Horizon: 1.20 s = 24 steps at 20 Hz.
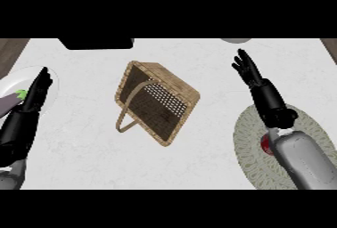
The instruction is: Pick the can from the placemat and place it in the basket
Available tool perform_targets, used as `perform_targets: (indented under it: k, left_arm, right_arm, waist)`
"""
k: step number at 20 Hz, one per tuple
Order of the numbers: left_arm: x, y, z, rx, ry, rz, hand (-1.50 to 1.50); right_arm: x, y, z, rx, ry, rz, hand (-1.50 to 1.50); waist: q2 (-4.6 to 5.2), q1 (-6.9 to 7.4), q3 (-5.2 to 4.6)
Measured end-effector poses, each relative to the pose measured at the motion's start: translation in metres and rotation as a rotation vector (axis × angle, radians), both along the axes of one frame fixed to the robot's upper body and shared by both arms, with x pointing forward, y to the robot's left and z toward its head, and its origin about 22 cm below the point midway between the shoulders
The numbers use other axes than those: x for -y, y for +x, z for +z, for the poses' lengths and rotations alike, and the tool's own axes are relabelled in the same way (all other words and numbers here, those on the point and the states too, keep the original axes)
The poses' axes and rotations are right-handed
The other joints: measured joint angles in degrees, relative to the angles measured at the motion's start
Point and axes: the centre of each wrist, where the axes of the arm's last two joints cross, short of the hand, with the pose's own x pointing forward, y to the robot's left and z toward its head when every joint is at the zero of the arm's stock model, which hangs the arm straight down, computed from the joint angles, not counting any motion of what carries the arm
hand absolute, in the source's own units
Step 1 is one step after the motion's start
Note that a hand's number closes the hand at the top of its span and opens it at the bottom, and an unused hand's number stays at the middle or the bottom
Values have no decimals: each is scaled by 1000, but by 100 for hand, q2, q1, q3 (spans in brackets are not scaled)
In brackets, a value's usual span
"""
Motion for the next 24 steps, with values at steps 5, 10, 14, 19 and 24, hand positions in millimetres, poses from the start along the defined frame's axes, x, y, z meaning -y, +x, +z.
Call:
perform_targets:
  k: [5, 10, 14, 19, 24]
  left_arm:
    - [0, 11, 7, -25, 3, -5, 0]
    - [5, 16, 5, -83, -29, -21, 0]
    - [9, 21, 0, -115, -48, -37, 0]
    - [9, 19, -1, -143, -55, -35, 0]
    - [7, 22, 1, -151, -48, -28, 0]
  right_arm:
    - [-7, -1, 10, -111, 47, 138, 150]
    - [-55, -16, 5, -221, 328, 197, -150]
    - [-99, -44, 18, -220, 282, 146, -150]
    - [-86, -33, 54, -117, -2, -27, -150]
    - [-51, -12, 96, -121, -429, -140, -150]
  waist:
    - [-60, -2, -103]
    - [-92, -90, -103]
    - [-109, -73, -136]
    - [-174, -107, -171]
    - [-208, -154, -200]
